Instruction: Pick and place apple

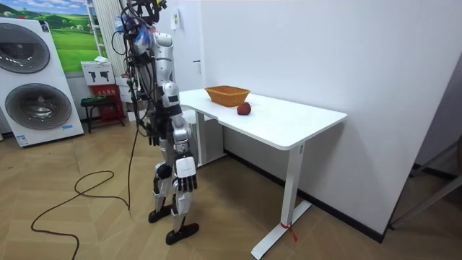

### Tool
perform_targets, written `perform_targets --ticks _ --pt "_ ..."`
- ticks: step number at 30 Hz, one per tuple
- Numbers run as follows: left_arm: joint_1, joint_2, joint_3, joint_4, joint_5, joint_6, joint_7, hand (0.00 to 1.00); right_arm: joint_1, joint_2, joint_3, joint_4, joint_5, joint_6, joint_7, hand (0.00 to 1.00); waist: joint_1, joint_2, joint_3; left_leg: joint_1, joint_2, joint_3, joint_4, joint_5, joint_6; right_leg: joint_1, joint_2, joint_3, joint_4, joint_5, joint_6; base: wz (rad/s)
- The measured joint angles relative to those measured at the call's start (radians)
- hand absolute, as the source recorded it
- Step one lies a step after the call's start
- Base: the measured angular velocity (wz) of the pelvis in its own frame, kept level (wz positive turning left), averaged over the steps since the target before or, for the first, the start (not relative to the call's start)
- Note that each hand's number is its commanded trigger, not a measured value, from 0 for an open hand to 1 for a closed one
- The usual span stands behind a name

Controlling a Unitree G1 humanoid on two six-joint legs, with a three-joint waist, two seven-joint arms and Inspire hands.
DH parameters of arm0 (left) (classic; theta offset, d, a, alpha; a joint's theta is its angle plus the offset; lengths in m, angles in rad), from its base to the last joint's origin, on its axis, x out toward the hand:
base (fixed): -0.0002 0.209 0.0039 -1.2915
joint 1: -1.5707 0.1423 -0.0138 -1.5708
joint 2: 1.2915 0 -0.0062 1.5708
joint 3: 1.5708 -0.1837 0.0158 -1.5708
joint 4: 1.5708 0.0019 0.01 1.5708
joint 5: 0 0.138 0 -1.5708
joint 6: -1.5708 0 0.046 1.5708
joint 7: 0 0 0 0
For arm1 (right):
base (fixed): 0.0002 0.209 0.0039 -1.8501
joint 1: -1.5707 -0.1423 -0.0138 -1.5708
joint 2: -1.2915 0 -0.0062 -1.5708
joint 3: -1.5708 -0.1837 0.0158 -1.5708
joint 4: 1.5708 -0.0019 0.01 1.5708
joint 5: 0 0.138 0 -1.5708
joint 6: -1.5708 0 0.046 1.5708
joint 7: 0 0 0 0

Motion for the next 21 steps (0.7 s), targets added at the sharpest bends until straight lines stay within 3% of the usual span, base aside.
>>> perform_targets --ticks 1,2,3,5,6,7,8,11,17,21 --pt "0.017 -0.001 0.033 -0.023 0.000 -0.016 0.005 0.00 0.018 0.000 -0.079 -0.031 0.081 0.000 -0.039 0.00 -0.001 0.004 0.0044 0.007 0.001 0.008 -0.005 0.000 0.000 0.000 0.002 0.010 0.005 0.000 0.000 -0.32" --pt "0.035 -0.001 0.066 -0.041 0.000 -0.029 0.012 0.00 0.023 0.000 -0.188 -0.104 0.196 -0.005 -0.091 0.00 -0.011 0.006 0.0046 0.008 0.001 0.016 -0.010 0.000 0.000 -0.010 0.004 0.023 0.017 -0.001 0.000 -0.36" --pt "0.043 -0.001 0.088 -0.047 0.000 -0.033 0.017 0.00 0.019 0.000 -0.235 -0.149 0.252 -0.011 -0.118 0.00 -0.020 0.006 0.0038 0.006 0.001 0.025 -0.012 0.000 0.000 -0.017 0.004 0.028 0.022 -0.001 0.000 -0.32" --pt "0.059 0.006 0.149 -0.059 -0.008 -0.053 0.050 0.00 -0.020 0.000 -0.371 -0.283 0.453 -0.084 -0.196 0.00 -0.054 0.000 0.0011 0.000 -0.001 0.033 -0.010 0.000 0.000 -0.032 0.002 0.030 0.030 -0.001 0.000 -0.08" --pt "0.062 0.012 0.151 -0.058 -0.019 -0.060 0.058 0.00 -0.030 -0.001 -0.389 -0.303 0.494 -0.109 -0.212 0.00 -0.060 -0.003 -0.0005 0.001 -0.001 0.033 -0.008 0.000 0.000 -0.032 0.001 0.030 0.027 -0.001 0.000 0.05" --pt "0.067 0.023 0.151 -0.059 -0.028 -0.069 0.071 0.00 -0.044 0.000 -0.406 -0.342 0.555 -0.148 -0.245 0.00 -0.069 -0.006 -0.0081 0.001 0.000 0.033 -0.006 0.000 0.000 -0.027 0.002 0.029 0.021 -0.001 0.000 0.11" --pt "0.073 0.031 0.151 -0.059 -0.039 -0.081 0.084 0.00 -0.052 0.001 -0.419 -0.392 0.596 -0.167 -0.281 0.00 -0.076 -0.013 -0.0144 0.003 0.001 0.032 -0.006 0.000 0.000 -0.018 0.004 0.024 0.014 0.000 0.000 0.12" --pt "0.100 0.034 0.158 -0.077 -0.039 -0.103 0.094 0.00 -0.070 0.001 -0.461 -0.477 0.619 -0.209 -0.375 0.00 -0.078 -0.019 -0.0220 0.009 0.002 0.031 -0.004 0.000 0.000 -0.009 0.004 0.026 0.010 0.000 0.000 0.03" --pt "0.106 0.032 0.168 -0.080 -0.032 -0.103 0.110 0.00 -0.070 0.001 -0.530 -0.676 0.585 -0.274 -0.644 0.00 -0.079 -0.008 -0.0212 0.000 -0.002 0.032 0.002 0.000 0.000 -0.014 0.001 0.028 0.015 0.001 0.002 0.00" --pt "0.106 0.032 0.155 -0.097 -0.035 -0.103 0.113 0.00 -0.071 0.000 -0.524 -0.799 0.516 -0.309 -0.779 0.00 -0.077 -0.002 -0.0180 -0.015 -0.001 0.032 0.006 0.000 0.000 -0.023 0.002 0.026 0.017 0.002 0.002 0.00"
